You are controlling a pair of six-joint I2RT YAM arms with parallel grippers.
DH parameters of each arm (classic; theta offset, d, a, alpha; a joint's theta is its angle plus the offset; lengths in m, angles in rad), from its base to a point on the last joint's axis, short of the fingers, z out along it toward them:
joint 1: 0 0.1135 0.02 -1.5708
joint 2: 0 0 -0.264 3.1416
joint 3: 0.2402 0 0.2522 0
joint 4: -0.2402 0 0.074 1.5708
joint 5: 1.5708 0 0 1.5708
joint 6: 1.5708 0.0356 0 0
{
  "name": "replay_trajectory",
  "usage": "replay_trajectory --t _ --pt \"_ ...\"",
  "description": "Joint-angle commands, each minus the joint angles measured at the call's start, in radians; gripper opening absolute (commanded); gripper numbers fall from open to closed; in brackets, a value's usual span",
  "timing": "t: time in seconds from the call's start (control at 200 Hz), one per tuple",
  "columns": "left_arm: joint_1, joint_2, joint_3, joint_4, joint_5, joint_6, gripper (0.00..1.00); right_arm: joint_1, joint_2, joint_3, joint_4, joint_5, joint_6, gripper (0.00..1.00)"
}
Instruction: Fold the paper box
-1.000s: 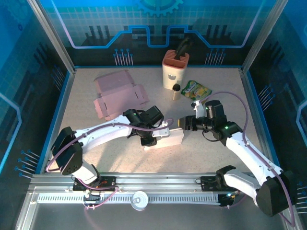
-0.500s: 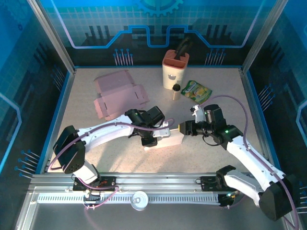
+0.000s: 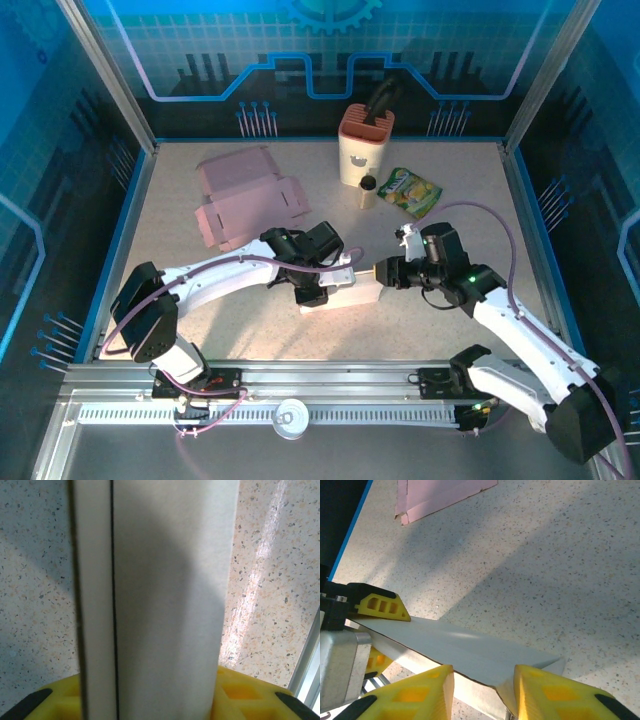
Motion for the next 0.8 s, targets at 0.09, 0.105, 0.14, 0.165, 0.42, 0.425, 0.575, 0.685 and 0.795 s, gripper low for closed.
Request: replay_trajectory --t 0.09,0.105,0.14,0.165,0.42,0.425,0.575,0.685,0.795 --pt "0.006 0.004 0.025 -0.005 0.001 -0.007 0.38 0.030 -0.034 -0.003 -0.046 0.051 -0.005 0.32" --pt "0.006 0.004 0.026 -0.005 0.000 -0.008 0.38 0.031 -0.034 -0.002 -0.049 0.054 -0.006 0.32" --pt "0.007 0.004 0.028 -0.003 0.000 -0.008 0.38 0.035 -0.034 0.000 -0.055 0.059 -0.008 0.30" --pt "0.006 0.004 0.027 -0.002 0.000 -0.007 0.38 0.037 -0.034 0.004 -0.060 0.062 -0.009 0.30" --pt "0.006 0.007 0.030 -0.001 0.001 -0.008 0.38 0.062 -0.042 0.005 -0.086 0.106 -0.009 0.28" --pt "0.006 0.007 0.030 -0.001 0.001 -0.007 0.38 0.062 -0.043 0.005 -0.086 0.106 -0.009 0.28" --pt "0.005 0.011 0.032 0.002 0.002 -0.009 0.38 0.069 -0.063 0.004 -0.103 0.133 -0.012 0.29" --pt "0.006 0.011 0.033 0.001 0.003 -0.009 0.38 0.071 -0.057 0.006 -0.110 0.144 -0.012 0.29" --pt "0.005 0.012 0.033 0.000 0.002 -0.009 0.38 0.079 -0.054 0.007 -0.107 0.146 -0.013 0.30"
